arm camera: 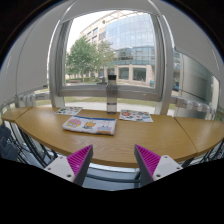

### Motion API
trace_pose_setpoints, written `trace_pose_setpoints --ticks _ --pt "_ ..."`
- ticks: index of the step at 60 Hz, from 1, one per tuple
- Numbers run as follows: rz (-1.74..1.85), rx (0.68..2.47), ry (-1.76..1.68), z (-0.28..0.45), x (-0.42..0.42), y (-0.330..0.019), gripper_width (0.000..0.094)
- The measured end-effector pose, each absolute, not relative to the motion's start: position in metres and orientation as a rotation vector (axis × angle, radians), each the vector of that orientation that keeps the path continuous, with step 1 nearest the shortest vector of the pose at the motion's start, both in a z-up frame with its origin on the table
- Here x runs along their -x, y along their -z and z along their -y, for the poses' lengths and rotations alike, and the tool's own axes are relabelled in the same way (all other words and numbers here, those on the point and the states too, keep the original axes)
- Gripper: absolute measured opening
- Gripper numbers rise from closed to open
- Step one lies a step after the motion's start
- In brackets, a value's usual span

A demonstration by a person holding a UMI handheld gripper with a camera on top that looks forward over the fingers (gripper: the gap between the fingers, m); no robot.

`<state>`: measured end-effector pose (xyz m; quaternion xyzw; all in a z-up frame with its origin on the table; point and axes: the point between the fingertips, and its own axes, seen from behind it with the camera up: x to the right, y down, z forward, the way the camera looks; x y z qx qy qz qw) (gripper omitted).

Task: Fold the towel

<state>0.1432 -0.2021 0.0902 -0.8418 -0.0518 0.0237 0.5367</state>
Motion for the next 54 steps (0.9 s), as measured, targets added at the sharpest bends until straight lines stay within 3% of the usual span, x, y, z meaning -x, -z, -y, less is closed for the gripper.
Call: trace_pose_setpoints --ticks 8,14,29,43,54 --pt "0.15 2.033 -0.055 0.196 -0.12 -0.082 0.0834" --pt "0.172 2.043 -0.068 0.144 -0.046 -0.061 0.0835" --pt "0.125 2.07 -0.066 0.059 0.066 -0.056 0.0831" --pt "0.046 2.143 0.036 -0.019 0.105 -0.025 0.0697" --pt "0.032 2.233 0.071 -0.035 0.115 0.007 0.0565"
